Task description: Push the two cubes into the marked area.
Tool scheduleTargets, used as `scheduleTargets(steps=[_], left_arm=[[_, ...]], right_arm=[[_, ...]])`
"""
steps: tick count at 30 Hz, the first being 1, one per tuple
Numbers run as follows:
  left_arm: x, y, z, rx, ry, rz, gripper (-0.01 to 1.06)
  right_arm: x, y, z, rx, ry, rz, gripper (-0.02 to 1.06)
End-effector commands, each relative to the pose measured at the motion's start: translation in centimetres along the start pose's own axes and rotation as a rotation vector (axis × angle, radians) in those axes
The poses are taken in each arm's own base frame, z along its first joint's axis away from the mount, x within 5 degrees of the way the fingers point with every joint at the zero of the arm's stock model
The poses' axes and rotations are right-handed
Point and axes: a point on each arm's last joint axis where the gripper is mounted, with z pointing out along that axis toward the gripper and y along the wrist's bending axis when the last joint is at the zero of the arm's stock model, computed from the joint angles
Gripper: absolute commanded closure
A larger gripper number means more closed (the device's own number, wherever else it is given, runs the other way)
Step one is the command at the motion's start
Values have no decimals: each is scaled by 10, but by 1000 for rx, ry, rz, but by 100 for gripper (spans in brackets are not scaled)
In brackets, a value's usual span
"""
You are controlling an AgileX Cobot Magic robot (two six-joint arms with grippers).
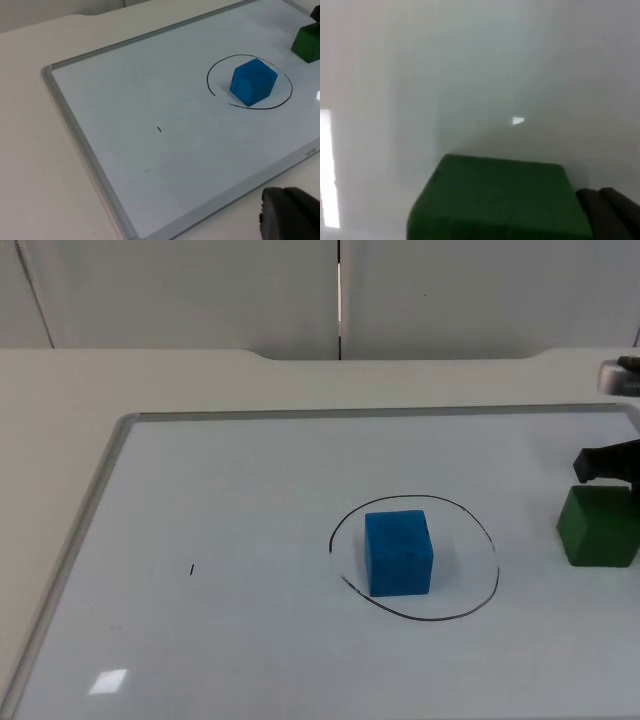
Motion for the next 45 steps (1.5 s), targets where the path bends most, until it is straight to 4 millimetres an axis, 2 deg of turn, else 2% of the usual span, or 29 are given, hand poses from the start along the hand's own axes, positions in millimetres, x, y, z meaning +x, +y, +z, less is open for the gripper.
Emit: scheduleTargets(steps=[1,39,45], left_arm=[[0,0,1,1,-11,-9,105],[0,0,1,-1,-11,-8,105],[0,0,1,-1,-11,-8,105]], right_arm=[[2,8,-1,-12,9,-25,105],[2,16,-1,-101,21,89,105],[3,30,-1,-108,0,42,105]])
